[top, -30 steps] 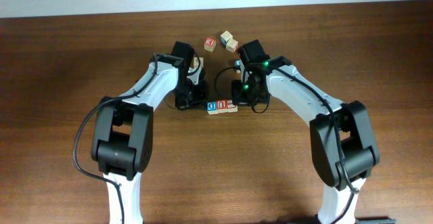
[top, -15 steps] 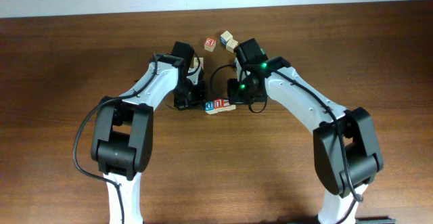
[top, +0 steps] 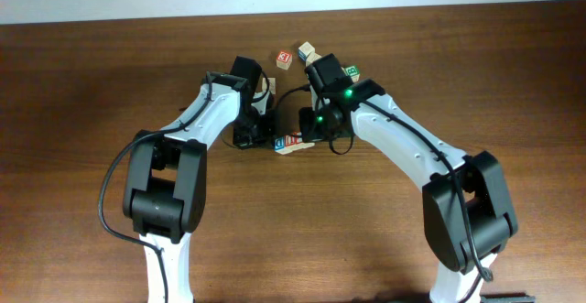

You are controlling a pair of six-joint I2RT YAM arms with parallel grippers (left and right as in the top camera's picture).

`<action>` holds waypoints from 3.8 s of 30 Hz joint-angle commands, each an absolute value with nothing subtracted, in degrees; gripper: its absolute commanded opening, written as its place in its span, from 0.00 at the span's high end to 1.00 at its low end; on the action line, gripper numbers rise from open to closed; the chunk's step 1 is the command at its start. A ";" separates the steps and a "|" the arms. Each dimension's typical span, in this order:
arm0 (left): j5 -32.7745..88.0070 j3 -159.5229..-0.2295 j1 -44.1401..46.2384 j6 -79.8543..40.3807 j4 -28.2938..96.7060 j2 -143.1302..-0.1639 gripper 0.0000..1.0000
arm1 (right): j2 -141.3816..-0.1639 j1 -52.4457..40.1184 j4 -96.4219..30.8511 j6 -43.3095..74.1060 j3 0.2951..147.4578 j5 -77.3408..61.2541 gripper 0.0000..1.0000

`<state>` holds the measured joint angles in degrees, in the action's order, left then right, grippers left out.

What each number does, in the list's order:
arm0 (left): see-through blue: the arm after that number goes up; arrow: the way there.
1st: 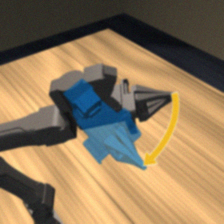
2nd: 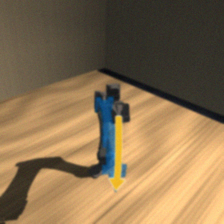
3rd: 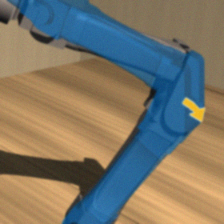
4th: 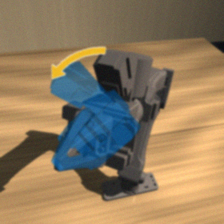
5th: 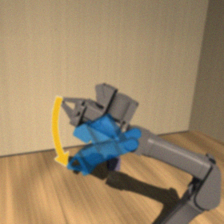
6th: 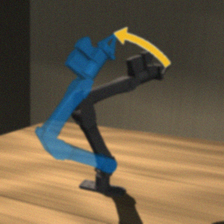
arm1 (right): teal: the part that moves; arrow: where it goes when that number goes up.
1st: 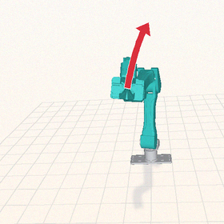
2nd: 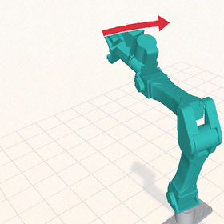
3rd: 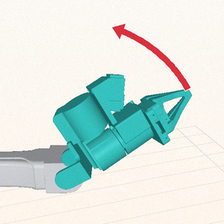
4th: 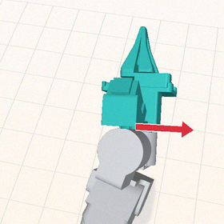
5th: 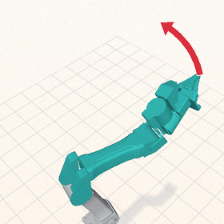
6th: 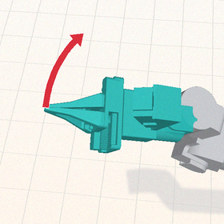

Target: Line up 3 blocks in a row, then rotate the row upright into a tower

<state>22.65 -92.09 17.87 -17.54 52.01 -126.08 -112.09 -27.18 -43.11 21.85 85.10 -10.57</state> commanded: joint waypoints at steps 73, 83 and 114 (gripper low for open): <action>26.55 -100.88 12.47 -13.56 54.76 -126.30 1.00 | -108.68 -29.10 -44.12 21.21 88.84 -14.33 0.78; 22.26 -105.56 10.22 -11.84 59.18 -124.97 1.00 | -108.66 -29.10 -46.11 21.19 91.59 -12.29 0.82; -4.78 -105.91 10.22 -9.50 68.25 -97.80 0.01 | -70.81 -4.27 -74.52 16.84 99.70 1.15 0.34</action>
<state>-3.49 -105.01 10.26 -9.56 68.16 -98.04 -75.40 -6.92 -73.06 17.52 98.91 -2.22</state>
